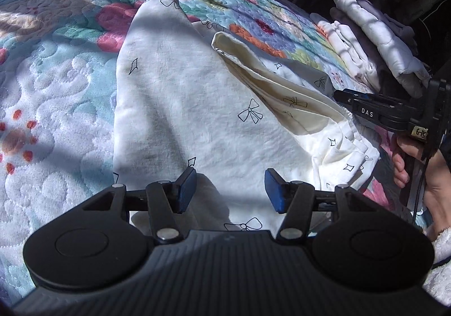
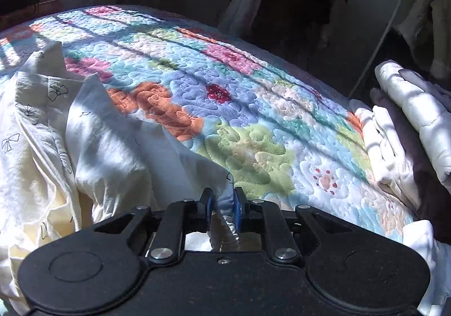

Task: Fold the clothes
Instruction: 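Lay the elastic waistband onto the garment with the right gripper and release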

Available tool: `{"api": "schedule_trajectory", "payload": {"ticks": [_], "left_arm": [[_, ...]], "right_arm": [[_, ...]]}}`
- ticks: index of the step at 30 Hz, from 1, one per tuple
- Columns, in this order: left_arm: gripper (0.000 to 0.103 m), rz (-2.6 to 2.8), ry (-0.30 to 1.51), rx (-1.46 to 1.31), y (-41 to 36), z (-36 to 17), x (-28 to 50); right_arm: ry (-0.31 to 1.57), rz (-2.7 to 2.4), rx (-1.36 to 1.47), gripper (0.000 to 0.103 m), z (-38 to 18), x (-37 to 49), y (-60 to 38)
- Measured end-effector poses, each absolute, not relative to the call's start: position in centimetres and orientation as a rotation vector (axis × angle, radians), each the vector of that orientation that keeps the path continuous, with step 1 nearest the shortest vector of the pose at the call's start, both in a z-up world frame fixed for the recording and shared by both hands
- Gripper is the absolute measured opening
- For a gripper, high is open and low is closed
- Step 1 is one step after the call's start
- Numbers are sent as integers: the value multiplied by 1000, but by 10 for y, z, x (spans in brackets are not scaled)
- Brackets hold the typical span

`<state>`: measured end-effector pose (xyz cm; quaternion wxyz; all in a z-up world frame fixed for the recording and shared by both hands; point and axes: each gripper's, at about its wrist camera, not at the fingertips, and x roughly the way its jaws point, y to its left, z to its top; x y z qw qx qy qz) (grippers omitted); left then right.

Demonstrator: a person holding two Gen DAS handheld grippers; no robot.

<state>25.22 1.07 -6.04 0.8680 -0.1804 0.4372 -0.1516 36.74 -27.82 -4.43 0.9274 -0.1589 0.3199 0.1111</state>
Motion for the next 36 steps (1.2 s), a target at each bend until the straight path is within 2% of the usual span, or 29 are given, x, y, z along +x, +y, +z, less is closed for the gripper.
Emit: {"api": "schedule_trajectory", "payload": {"ticks": [3, 6, 9, 12, 15, 20, 27, 29, 31, 32, 36], "left_arm": [[53, -318, 916, -391, 13, -61, 252], [53, -318, 917, -400, 14, -62, 252], [53, -316, 920, -406, 14, -63, 253], [53, -317, 920, -401, 14, -62, 252], [53, -316, 920, -399, 14, -62, 251], [53, -317, 919, -393, 14, -63, 251], [53, -315, 918, -391, 14, -63, 248], [53, -313, 919, -395, 15, -63, 248], [53, -314, 920, -402, 16, -63, 248], [53, -314, 921, -406, 17, -63, 247], [53, -313, 924, -419, 18, -64, 248]], "right_arm": [[689, 128, -176, 18, -42, 380, -302], [664, 169, -180, 19, -36, 365, -304], [649, 289, -293, 22, -31, 341, -289], [656, 347, -460, 32, -37, 322, -272], [688, 320, -665, 33, -54, 313, -259], [774, 406, -517, 34, -46, 313, -260], [722, 468, -599, 38, -66, 312, -234], [674, 420, -564, 37, -67, 325, -235], [665, 305, -478, 25, -64, 344, -245], [668, 257, -401, 24, -61, 353, -256], [724, 157, -41, 29, -55, 383, -299]]}}
